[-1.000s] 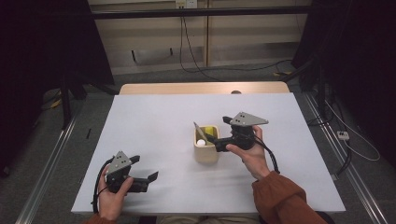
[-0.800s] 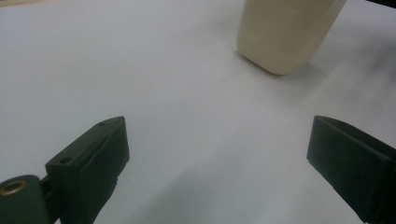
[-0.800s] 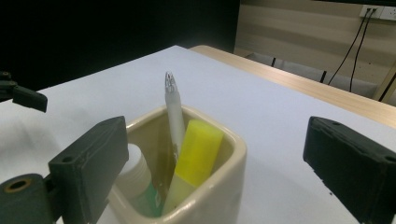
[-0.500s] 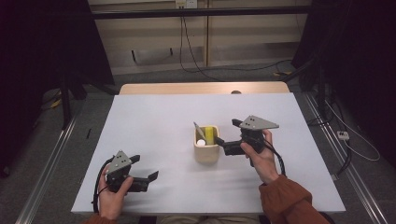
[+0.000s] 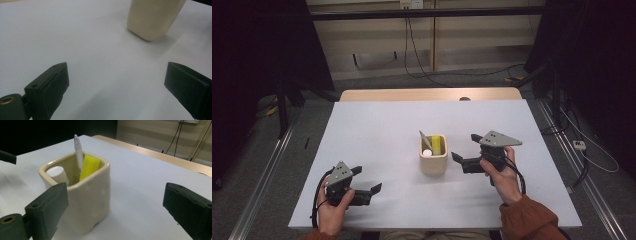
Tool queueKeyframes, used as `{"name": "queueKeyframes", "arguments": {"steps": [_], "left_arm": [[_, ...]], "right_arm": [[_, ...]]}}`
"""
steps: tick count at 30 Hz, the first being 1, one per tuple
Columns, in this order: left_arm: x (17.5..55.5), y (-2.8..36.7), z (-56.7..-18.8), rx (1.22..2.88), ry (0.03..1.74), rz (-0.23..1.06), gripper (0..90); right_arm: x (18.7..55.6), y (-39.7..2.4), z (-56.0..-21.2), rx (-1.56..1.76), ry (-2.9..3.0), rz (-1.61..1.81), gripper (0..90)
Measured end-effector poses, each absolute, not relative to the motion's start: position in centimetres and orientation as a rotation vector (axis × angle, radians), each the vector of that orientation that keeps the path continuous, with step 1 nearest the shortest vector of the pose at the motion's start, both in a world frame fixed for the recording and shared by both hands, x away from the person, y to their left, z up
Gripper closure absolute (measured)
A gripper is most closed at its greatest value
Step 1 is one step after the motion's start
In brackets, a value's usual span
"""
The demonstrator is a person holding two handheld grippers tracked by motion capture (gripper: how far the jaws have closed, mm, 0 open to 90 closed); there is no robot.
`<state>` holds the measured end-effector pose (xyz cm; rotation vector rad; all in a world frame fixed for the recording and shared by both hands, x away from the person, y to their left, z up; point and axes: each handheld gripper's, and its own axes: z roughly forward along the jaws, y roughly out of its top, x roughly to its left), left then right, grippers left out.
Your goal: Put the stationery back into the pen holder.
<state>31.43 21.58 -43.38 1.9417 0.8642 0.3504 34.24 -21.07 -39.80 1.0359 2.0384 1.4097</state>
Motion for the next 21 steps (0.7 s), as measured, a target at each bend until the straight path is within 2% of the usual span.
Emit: {"name": "queueKeyframes", "arguments": {"steps": [21], "left_arm": [[31.2, 21.8, -43.2, 1.919, 0.878, 0.366, 5.6]], "right_arm": [[31.6, -23.2, -42.5, 1.122, 2.043, 1.332, 5.9]]}}
